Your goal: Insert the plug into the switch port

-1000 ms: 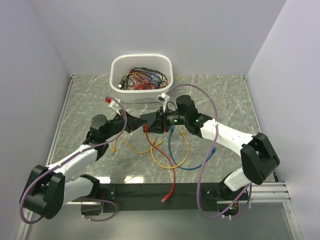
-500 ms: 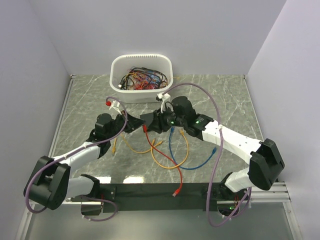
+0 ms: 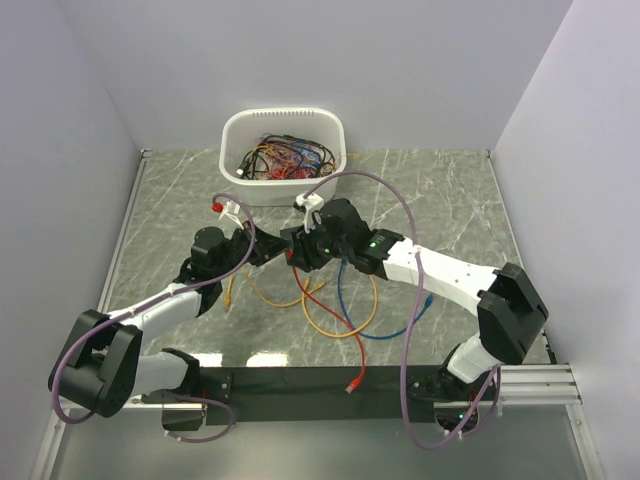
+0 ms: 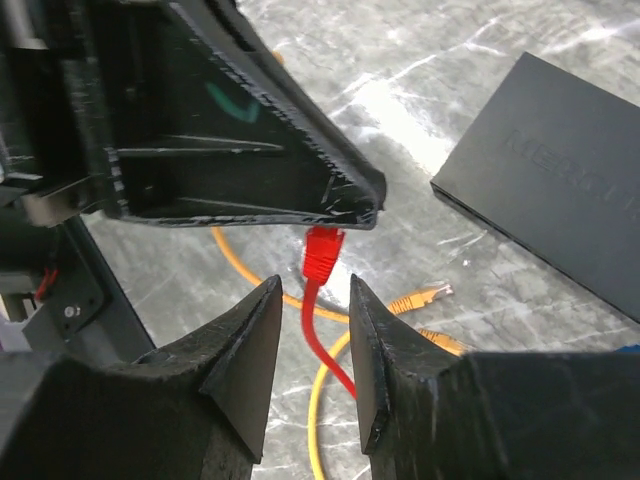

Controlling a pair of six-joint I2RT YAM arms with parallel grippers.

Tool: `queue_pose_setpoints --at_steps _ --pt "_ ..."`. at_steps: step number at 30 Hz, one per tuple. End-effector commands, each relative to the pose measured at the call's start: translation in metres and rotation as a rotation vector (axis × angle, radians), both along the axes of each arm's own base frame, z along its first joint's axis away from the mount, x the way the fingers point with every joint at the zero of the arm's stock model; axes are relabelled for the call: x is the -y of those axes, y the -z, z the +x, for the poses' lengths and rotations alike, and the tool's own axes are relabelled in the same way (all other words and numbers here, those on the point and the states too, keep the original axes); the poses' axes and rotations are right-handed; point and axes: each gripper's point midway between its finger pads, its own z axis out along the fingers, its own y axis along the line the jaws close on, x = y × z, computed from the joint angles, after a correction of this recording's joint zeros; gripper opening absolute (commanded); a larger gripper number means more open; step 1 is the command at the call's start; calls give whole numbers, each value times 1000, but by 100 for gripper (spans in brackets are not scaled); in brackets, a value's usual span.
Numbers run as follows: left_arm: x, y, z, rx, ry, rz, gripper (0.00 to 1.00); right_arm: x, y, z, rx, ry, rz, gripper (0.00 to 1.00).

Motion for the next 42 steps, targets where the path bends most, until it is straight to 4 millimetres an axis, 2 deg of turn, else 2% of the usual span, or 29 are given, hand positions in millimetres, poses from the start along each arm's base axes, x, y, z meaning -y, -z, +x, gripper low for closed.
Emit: queue_pose_setpoints --at_steps 1,20,26,31,34,35,37,42 --pt "3 -27 5 72 -7 -38 0 -9 -25 13 63 22 29 40" --pt "6 -26 5 59 -16 -32 1 -14 -6 18 48 50 -29 37" --pt "6 -26 6 56 -27 -29 0 -10 -7 20 60 69 -36 30" --pt "4 -23 8 48 -43 -23 0 -8 -6 20 57 81 -40 29" --pt "3 -21 8 41 -54 -18 1 -7 -8 19 59 89 -32 19" --pt "2 -20 8 38 -59 -16 0 -6 -5 19 57 91 -36 9" --pt "0 -18 9 35 -67 -8 1 -4 -6 19 59 100 -37 1" --pt "-2 -13 11 21 -84 10 1 6 -1 21 60 149 -58 0"
